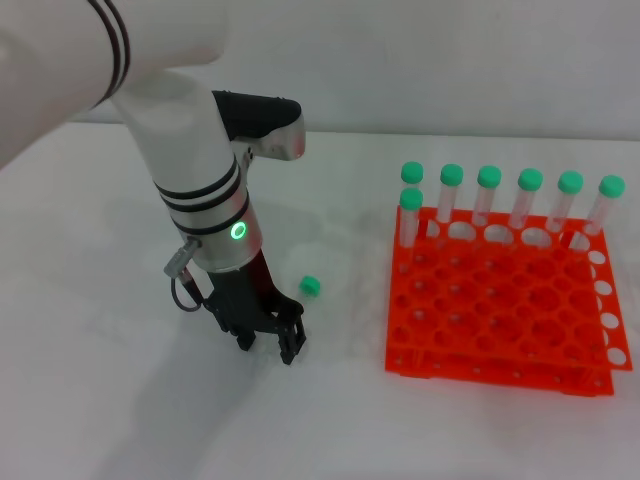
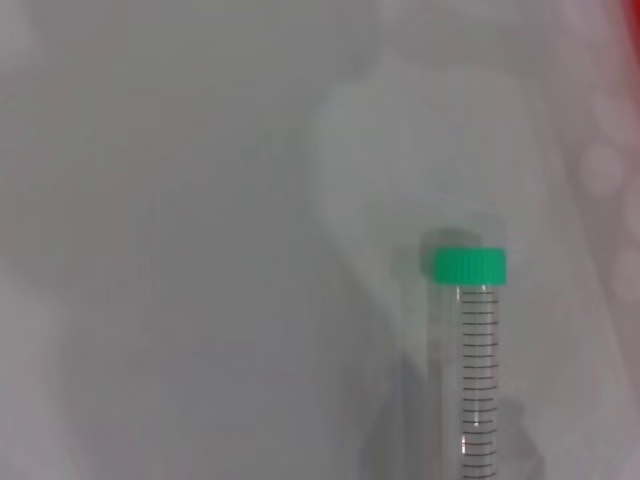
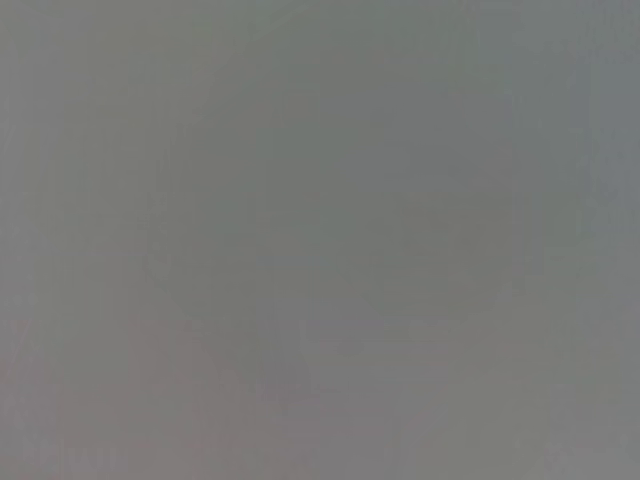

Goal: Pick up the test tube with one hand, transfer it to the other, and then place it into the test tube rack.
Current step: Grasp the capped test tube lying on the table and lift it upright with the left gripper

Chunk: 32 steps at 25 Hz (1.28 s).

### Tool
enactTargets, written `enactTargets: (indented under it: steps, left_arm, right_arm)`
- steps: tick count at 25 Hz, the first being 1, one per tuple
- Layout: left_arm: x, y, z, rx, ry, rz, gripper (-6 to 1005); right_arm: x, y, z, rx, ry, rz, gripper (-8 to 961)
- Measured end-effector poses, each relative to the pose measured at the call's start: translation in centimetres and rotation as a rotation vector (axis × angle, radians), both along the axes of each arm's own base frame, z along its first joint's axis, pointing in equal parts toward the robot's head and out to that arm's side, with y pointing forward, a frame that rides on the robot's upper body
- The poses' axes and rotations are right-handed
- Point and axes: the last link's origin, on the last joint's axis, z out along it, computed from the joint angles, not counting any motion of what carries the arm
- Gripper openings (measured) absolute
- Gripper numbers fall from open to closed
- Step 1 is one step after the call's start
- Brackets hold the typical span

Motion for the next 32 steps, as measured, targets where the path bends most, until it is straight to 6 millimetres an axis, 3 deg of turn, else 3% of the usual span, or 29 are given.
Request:
enactTargets:
  steps: [9, 21, 27, 32]
  left_arm:
    - [-0.1, -0.1, -0.3, -0.019, 0.027, -0.034, 386]
    - [-0.3, 0.8, -0.2, 0.034, 0.016, -0.063, 244]
    - [-0.1, 3.0, 1.0, 0.154, -0.047, -0.099, 195]
    - [0.4, 6.0, 2.1, 0.379, -0.278, -0.172, 201]
  right_arm:
    - [0.1, -0.2, 0.0, 0.000, 0.000, -0.003, 836]
    - [0.0, 0.0, -0.1, 0.000, 0.003, 0.001, 832]
    - [0.0, -0.1, -0.1, 0.000, 0.006, 0.003, 830]
    - [0.0, 0.0, -0.1, -0.001, 0.009, 0.001, 828]
